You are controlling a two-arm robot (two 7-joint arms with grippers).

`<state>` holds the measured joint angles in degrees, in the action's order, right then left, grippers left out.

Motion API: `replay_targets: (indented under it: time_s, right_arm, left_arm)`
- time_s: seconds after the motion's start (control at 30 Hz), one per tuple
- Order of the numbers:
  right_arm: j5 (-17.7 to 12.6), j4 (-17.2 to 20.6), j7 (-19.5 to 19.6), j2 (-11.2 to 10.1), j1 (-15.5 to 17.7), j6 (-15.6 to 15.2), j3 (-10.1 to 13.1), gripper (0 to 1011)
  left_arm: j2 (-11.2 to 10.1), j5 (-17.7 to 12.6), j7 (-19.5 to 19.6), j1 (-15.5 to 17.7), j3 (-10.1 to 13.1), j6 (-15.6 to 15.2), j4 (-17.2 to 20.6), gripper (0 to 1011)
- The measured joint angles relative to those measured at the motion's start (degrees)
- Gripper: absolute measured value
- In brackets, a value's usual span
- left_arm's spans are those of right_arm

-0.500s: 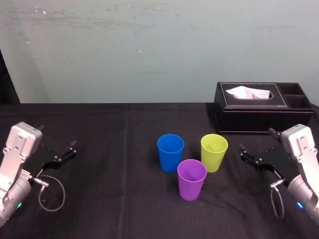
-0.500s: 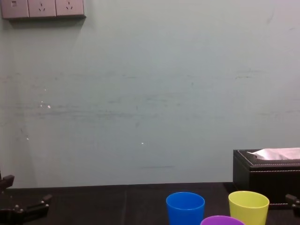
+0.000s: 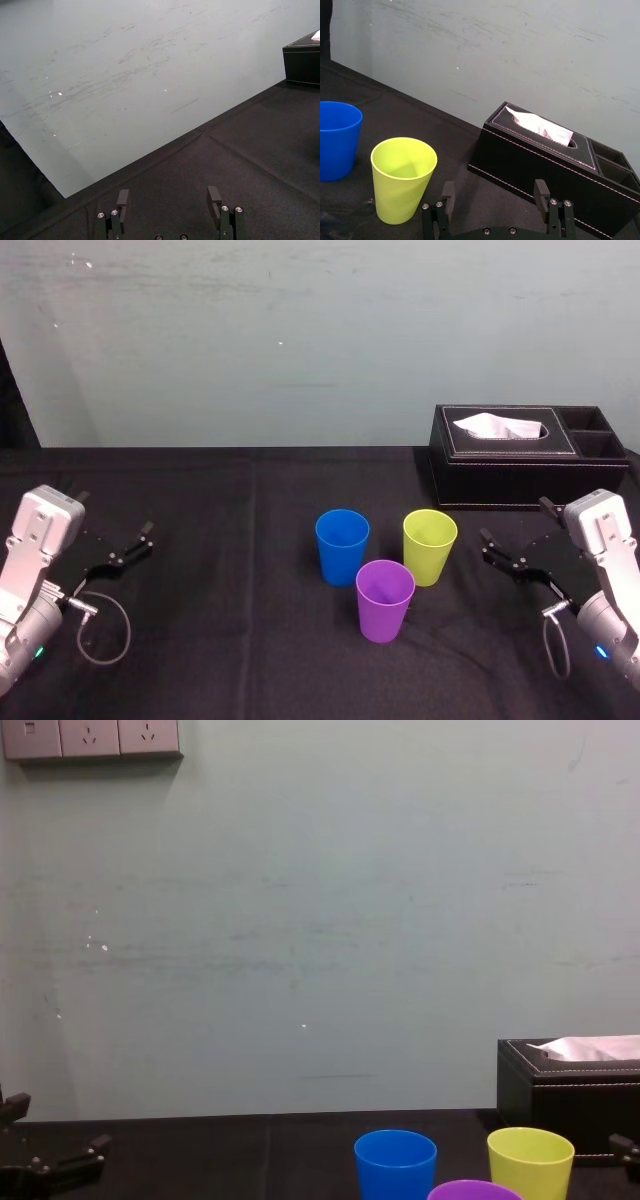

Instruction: Stack the three plastic cups sequentially using one hand.

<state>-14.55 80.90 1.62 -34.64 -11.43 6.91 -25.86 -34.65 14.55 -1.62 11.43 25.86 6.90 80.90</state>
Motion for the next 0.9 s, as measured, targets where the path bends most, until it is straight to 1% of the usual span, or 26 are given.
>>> replay_targets:
  time_s: [0.9]
  right_arm:
    - [0.00, 0.00, 0.00, 0.00, 0.00, 0.00, 0.00, 1003]
  left_arm:
    - [0.00, 0.00, 0.00, 0.00, 0.00, 0.00, 0.00, 1000]
